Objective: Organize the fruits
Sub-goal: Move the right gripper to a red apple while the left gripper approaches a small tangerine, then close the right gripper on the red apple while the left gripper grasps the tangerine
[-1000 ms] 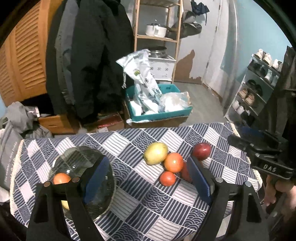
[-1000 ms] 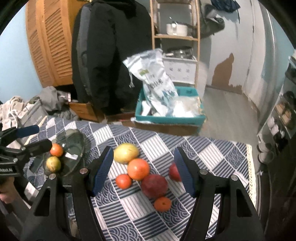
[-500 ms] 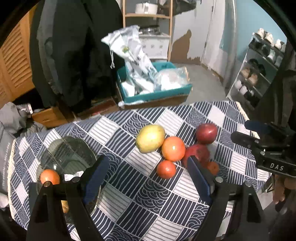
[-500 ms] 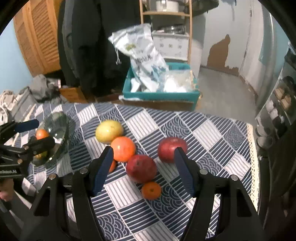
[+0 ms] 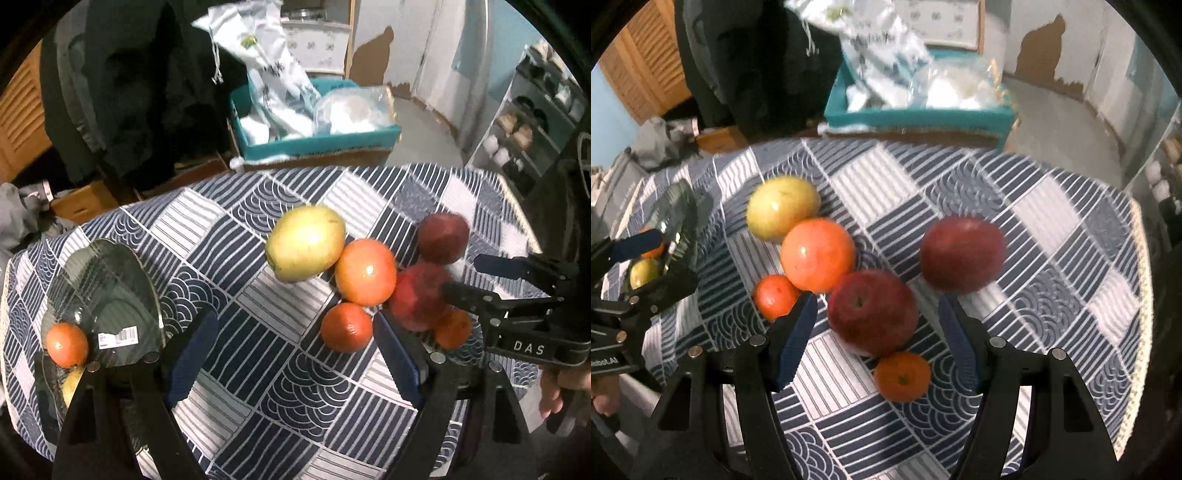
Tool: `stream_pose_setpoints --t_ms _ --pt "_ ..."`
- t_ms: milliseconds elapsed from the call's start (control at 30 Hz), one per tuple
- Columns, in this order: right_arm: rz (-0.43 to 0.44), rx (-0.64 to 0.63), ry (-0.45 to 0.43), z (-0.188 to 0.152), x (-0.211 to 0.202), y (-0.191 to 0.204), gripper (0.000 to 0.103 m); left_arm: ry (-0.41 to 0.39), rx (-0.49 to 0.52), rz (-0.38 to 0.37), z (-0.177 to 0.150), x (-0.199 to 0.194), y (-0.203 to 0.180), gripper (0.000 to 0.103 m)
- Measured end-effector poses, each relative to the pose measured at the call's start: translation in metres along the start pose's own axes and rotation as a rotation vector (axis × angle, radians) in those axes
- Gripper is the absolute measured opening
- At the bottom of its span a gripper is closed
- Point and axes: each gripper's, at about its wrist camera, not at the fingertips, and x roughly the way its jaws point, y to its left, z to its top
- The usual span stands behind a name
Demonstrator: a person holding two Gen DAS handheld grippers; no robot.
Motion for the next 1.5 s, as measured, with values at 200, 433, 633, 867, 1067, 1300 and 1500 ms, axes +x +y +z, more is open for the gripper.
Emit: stream_pose_setpoints --t_ms 200,433,633,867,1067,1300,1500 --pt "0.015 0.002 0.080 -0.007 0.030 0.000 0.069 0.041 0.021 0.013 -0.006 0.022 -0.001 0.087" --pt "0.054 0.033 0.111 -0.008 0.042 -0.006 0.072 0.057 0.030 0.000 -0.008 0.032 -0.001 0.087" --pt "0.057 0.023 0.132 -0.007 0.051 -0.004 0.076 0.073 0.032 -0.014 -0.009 0.039 -0.002 0.087" --pt "0.050 0.010 0.161 -0.007 0.063 -0.003 0.078 0.085 0.034 -0.030 -0.009 0.044 -0.005 0.087" --pt "0.056 -0.018 0.162 -0.008 0.071 -0.002 0.077 0.095 0.041 -0.053 -0.010 0.048 -0.011 0.087" --pt "0.046 0.035 0.096 -0.006 0.054 -0.019 0.077 0.114 0.064 -0.058 -0.011 0.057 -0.022 0.087" --pt "0.026 0.063 0.039 -0.008 0.034 -0.029 0.077 0.140 0.082 -0.064 -0.012 0.070 -0.035 0.087"
